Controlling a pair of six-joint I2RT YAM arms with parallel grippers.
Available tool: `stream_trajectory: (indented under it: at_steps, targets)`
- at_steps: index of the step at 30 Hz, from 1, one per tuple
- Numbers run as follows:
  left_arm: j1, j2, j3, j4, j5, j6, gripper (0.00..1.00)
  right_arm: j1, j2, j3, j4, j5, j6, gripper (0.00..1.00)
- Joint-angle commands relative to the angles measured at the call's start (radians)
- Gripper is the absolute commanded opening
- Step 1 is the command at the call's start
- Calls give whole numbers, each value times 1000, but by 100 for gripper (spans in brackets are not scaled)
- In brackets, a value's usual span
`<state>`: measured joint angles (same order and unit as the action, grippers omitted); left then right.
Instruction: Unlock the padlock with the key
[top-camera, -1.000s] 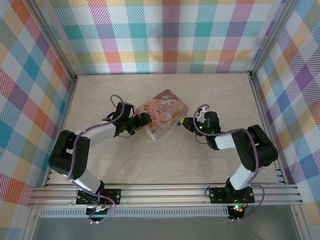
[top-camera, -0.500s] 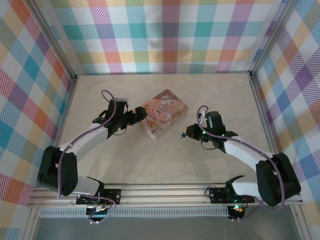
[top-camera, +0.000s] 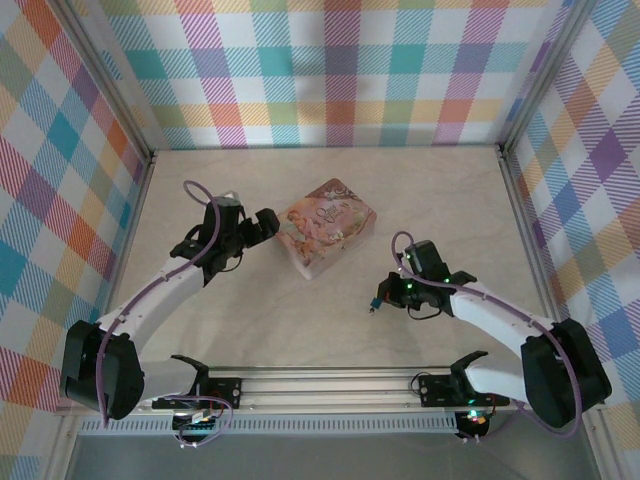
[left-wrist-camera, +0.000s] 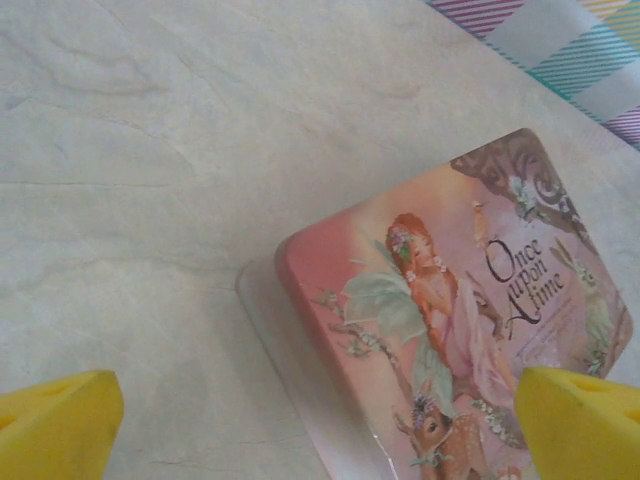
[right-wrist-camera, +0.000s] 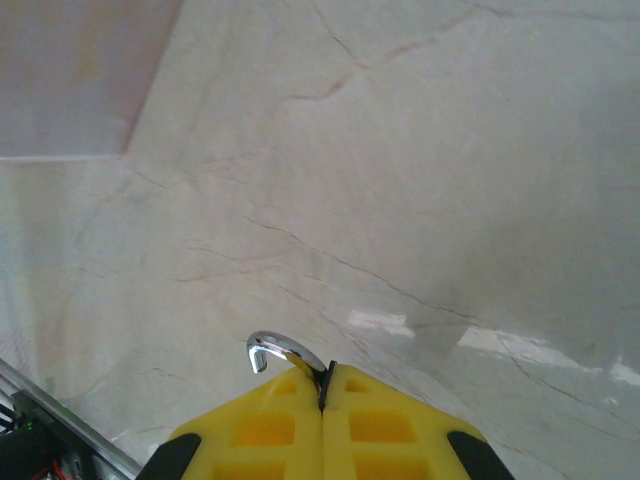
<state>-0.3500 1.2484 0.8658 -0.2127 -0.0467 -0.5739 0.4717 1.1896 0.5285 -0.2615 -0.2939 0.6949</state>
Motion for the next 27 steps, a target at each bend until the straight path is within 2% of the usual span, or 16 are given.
stream_trajectory:
  at_steps: [1,20,27]
  targets:
    - [11,-7,-16,-14,-21,22,100,4,26,-14,10,10,14,1]
    - [10,-35,-19,-39,-52,32,100,4,177,-15,112,3,17,2]
    - [11,-36,-14,-47,-54,40,100,4,200,-12,125,-8,12,7]
